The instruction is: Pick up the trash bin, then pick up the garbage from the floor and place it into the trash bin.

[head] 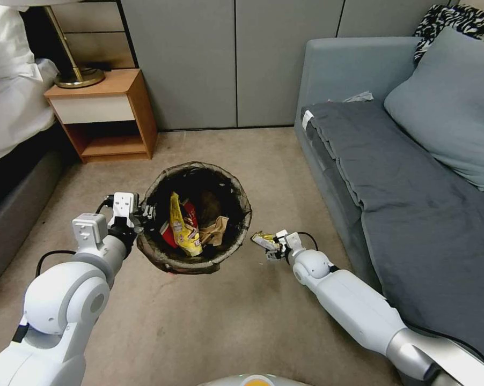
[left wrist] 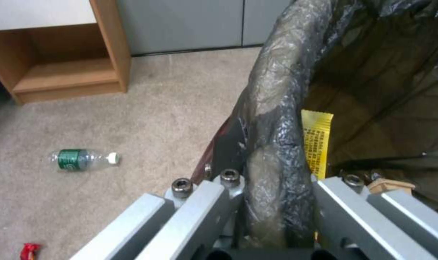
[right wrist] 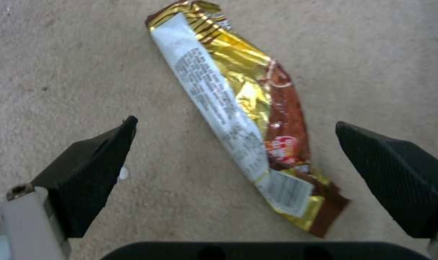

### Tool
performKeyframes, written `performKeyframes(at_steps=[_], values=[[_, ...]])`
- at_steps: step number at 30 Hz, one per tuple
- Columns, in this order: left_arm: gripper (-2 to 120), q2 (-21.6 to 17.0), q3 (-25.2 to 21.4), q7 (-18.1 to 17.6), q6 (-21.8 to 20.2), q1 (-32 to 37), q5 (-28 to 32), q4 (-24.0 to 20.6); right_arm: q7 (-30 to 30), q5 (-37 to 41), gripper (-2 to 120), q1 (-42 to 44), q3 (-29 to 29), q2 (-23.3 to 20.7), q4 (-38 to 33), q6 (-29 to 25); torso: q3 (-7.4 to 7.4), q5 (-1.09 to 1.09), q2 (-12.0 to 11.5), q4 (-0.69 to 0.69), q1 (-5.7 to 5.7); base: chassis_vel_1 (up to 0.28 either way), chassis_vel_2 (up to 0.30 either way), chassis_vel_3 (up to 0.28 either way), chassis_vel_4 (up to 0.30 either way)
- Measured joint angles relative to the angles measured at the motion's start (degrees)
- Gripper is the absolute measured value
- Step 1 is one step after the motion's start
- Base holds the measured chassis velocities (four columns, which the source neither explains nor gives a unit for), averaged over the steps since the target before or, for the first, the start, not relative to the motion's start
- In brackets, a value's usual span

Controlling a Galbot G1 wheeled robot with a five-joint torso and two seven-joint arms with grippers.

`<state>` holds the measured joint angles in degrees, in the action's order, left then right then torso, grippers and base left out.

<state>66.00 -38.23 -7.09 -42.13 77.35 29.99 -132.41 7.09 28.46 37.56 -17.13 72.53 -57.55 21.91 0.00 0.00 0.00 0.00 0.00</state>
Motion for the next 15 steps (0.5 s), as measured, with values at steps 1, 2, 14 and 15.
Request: performKeyframes(at_steps=[1, 2, 14, 15], values=[[0, 0.0, 0.0, 0.0, 0.0, 0.0, 0.0, 0.0, 0.0, 0.0, 100, 0.0, 0.0, 0.0, 0.0, 0.0, 0.0, 0.0, 0.0, 0.0, 0.0, 0.0, 0.0, 0.0, 0.0], [0, -0.03, 0.0, 0.01, 0.0, -0.02, 0.0, 0.04, -0.27, -0.02, 100, -0.09, 0.0, 0.32, 0.5, -0.13, 0.0, 0.0, 0.0, 0.0, 0.0, 0.0, 0.0, 0.0, 0.0], [0, -0.31, 0.05, 0.13, 0.0, -0.66, 0.01, 0.72, -2.18, -1.51, 100, -0.49, 1.39, 0.91, 4.46, -2.13, 0.0, 0.0, 0.0, 0.0, 0.0, 0.0, 0.0, 0.0, 0.0], [0, -0.32, 0.09, 0.13, 0.0, -0.72, 0.02, 0.76, -2.48, -1.55, 100, -0.62, 1.61, 0.73, 4.84, -2.13, 0.0, 0.0, 0.0, -0.01, 0.0, 0.0, 0.0, 0.0, 0.0]])
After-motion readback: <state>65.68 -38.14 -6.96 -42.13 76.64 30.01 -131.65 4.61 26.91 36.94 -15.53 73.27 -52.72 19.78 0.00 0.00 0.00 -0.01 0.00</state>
